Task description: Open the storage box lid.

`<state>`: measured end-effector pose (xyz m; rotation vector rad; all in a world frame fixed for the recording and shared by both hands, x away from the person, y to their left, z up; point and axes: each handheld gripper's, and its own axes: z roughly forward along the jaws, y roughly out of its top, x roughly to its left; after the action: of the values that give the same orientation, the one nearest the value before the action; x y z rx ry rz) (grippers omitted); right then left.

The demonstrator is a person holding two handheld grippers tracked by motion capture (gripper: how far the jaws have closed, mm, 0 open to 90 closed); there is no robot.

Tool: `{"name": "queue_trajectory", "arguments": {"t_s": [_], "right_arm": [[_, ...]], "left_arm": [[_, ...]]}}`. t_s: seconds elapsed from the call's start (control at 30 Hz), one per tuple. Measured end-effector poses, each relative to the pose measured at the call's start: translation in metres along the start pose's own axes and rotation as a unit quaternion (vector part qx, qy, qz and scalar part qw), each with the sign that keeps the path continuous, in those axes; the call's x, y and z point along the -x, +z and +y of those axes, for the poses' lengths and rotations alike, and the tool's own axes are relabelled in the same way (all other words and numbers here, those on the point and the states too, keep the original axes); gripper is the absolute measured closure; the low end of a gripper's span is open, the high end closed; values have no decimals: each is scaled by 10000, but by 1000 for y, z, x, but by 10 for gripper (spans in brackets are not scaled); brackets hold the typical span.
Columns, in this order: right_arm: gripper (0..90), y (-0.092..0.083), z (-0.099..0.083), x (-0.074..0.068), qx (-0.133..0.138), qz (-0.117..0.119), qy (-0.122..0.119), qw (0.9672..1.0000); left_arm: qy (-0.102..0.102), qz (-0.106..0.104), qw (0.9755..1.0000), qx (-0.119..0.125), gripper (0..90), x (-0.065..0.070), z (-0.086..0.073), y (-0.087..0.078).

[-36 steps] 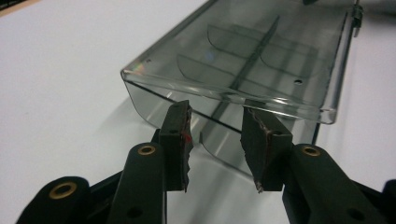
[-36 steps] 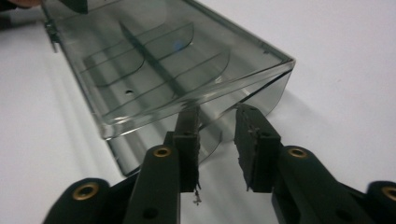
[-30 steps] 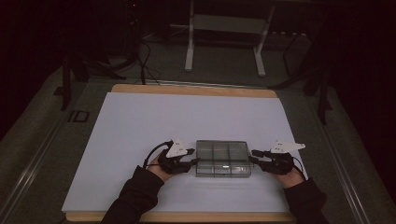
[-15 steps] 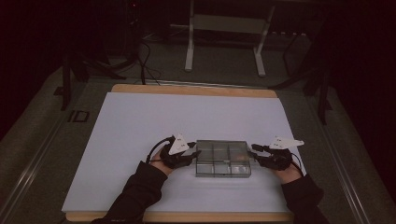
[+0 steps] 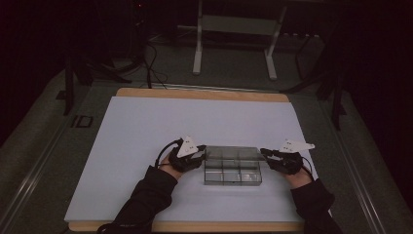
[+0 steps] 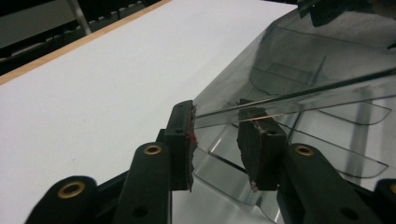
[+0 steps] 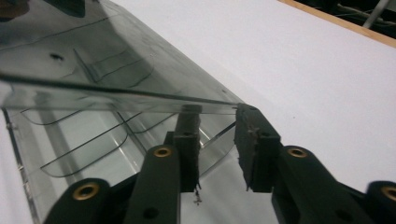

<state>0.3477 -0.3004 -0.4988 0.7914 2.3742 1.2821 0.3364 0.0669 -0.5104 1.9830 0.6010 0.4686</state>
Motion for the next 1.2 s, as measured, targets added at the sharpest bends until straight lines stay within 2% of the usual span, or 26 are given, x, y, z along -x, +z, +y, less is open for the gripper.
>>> {"name": "queue_trajectory", "arguments": {"t_s": [0.1, 0.43, 0.67, 0.93, 1.07, 1.2], "right_arm": [[730, 1, 2, -1, 13, -52, -39, 10000], [759, 7, 12, 0, 106, -263, -20, 9996], [776, 11, 16, 3, 177, -377, 99, 9991], [782, 15, 20, 5, 228, -481, 204, 9984], [780, 18, 23, 6, 234, -547, 232, 9980], [775, 20, 23, 7, 244, -536, 374, 9976]], "left_arm": [[8, 41, 10000, 25, 690, -1, 1, 1], [-152, 128, 9997, 115, 754, -8, 6, 4], [-334, 174, 9992, 164, 787, -15, 6, 9], [-391, 293, 9987, 164, 802, -16, 9, 16], [-510, 312, 9980, 186, 806, -18, 9, 18], [-565, 342, 9976, 186, 806, -20, 9, 19]]}}
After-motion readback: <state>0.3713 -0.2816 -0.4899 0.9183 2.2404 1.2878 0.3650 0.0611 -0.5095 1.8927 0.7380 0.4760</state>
